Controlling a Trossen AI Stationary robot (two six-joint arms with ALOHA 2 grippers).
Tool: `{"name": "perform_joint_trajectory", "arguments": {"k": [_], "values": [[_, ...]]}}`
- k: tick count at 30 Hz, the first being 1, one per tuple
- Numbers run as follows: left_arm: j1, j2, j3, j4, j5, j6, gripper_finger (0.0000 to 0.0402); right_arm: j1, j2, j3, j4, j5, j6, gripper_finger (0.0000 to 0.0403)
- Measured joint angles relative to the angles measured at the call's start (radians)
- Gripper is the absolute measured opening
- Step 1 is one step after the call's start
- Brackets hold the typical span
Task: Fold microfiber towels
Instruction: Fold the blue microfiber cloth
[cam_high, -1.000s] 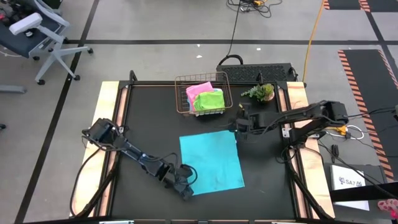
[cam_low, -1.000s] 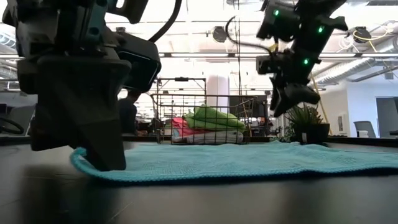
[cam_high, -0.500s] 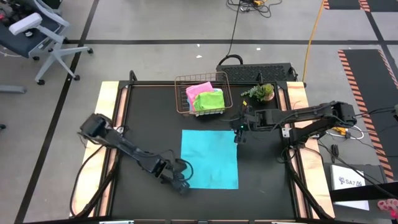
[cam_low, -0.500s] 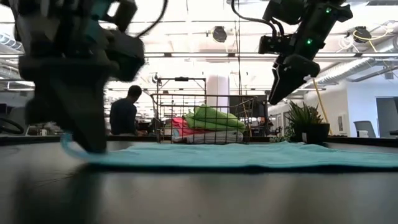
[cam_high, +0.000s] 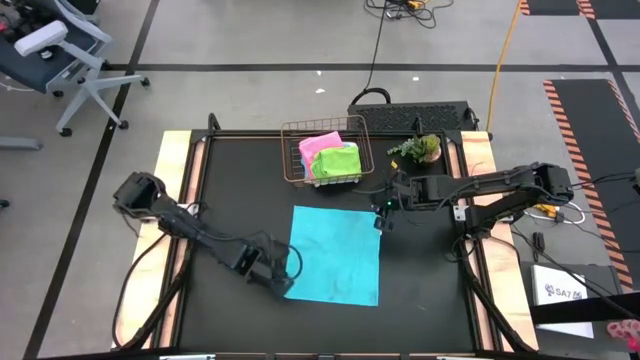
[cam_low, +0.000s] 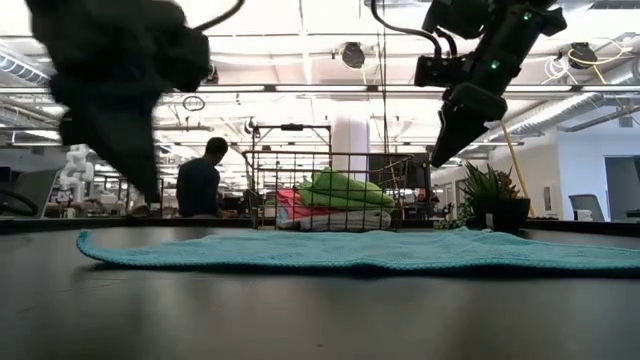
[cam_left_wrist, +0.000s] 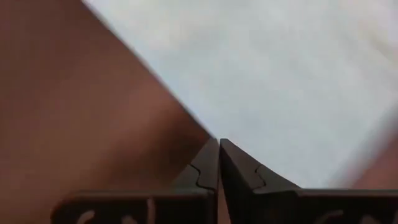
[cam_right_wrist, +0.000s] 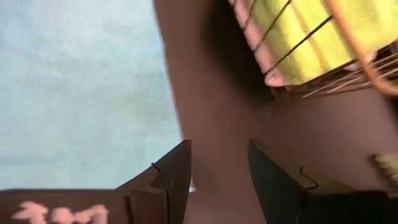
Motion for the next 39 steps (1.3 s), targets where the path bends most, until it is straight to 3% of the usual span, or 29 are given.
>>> {"name": "perform_joint_trajectory", "arguments": {"k": [2, 6, 13, 15, 19, 21, 31, 39], "values": [[0.036, 0.0, 0.0, -0.06, -0.071, 0.016, 0.0006, 0.0, 0.0, 0.0, -0.001, -0.019, 0.054, 0.0148], [0.139, 0.0, 0.0, -0.08, -0.082, 0.109, 0.0006, 0.0, 0.0, 0.0, -0.005, -0.062, 0.156, 0.0148], [0.344, -0.001, 0.001, -0.056, -0.063, 0.296, 0.0068, 0.014, 0.0, 0.0, -0.007, -0.075, 0.251, 0.0148], [0.417, -0.002, -0.008, -0.035, -0.001, 0.297, 0.0085, 0.016, 0.0, 0.0, -0.007, -0.093, 0.266, 0.0148], [0.551, -0.002, -0.045, 0.059, 0.216, 0.29, 0.0108, 0.015, 0.0, 0.0, -0.007, -0.119, 0.331, 0.0148], [0.59, -0.002, -0.067, 0.114, 0.26, 0.314, 0.0114, 0.015, 0.0, 0.0, -0.009, -0.125, 0.353, 0.0148], [0.659, -0.002, -0.08, 0.158, 0.223, 0.4, 0.0118, 0.015, 0.0, -0.094, 0.013, -0.141, 0.427, 0.0148], [0.673, 0.014, -0.081, 0.189, 0.221, 0.471, 0.0118, 0.015, 0.0, -0.22, 0.217, -0.145, 0.542, 0.0148]]}}
